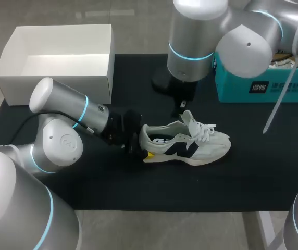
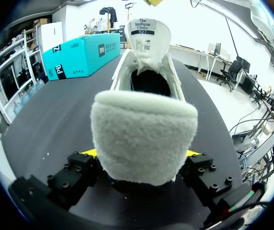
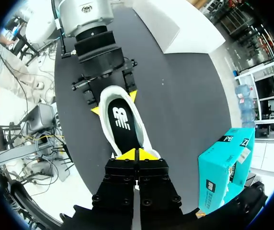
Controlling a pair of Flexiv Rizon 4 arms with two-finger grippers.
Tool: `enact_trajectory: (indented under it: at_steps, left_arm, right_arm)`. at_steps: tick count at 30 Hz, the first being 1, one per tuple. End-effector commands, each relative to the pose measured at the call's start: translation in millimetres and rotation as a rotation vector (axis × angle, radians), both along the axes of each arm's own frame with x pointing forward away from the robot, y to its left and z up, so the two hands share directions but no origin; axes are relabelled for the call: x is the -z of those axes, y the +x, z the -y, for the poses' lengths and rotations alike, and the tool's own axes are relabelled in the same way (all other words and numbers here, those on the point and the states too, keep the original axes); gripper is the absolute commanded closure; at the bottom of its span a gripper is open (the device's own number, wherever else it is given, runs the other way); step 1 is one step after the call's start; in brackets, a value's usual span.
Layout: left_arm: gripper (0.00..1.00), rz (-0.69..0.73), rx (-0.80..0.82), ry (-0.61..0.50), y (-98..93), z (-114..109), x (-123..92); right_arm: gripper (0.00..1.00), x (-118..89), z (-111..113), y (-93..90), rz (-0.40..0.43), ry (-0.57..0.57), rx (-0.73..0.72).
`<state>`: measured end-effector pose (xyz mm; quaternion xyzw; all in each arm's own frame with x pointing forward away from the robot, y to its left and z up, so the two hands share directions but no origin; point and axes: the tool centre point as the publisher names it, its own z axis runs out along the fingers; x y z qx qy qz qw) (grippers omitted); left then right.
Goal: Take the shoe out of the shoebox, open the shoe tongue, remove and reinsert the insole, then place the shoe into the shoebox
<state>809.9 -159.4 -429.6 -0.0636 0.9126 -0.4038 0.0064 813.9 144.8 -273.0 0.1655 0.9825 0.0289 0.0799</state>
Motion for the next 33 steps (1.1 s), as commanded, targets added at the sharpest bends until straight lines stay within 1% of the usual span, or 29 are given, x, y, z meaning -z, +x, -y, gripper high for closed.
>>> enact_trajectory:
  at_steps: [1,4,6,25,28,33]
  left_arm:
    - [1.00,0.000,0.000,0.002,0.7,0,1]
    - [1.00,0.000,0.000,0.002,0.7,0,1]
    - [1.00,0.000,0.000,0.002,0.7,0,1]
    - [1.00,0.000,0.000,0.002,0.7,0,1]
    - [1.00,0.000,0.000,0.002,0.7,0,1]
    - [1.00,0.000,0.000,0.002,0.7,0,1]
  right_arm:
    - [1.00,28,-8,5.2,-0.022,0.032,-0.022]
    - [1.00,43,-10,4.1,-0.048,0.033,-0.025]
    - [1.00,52,-12,2.5,-0.086,-0.007,-0.007]
    - [1.00,52,-12,2.5,-0.086,-0.007,-0.007]
    - [1.00,62,-8,3.3,-0.073,-0.011,-0.007]
    - [1.00,70,-5,1.7,-0.054,-0.009,-0.010]
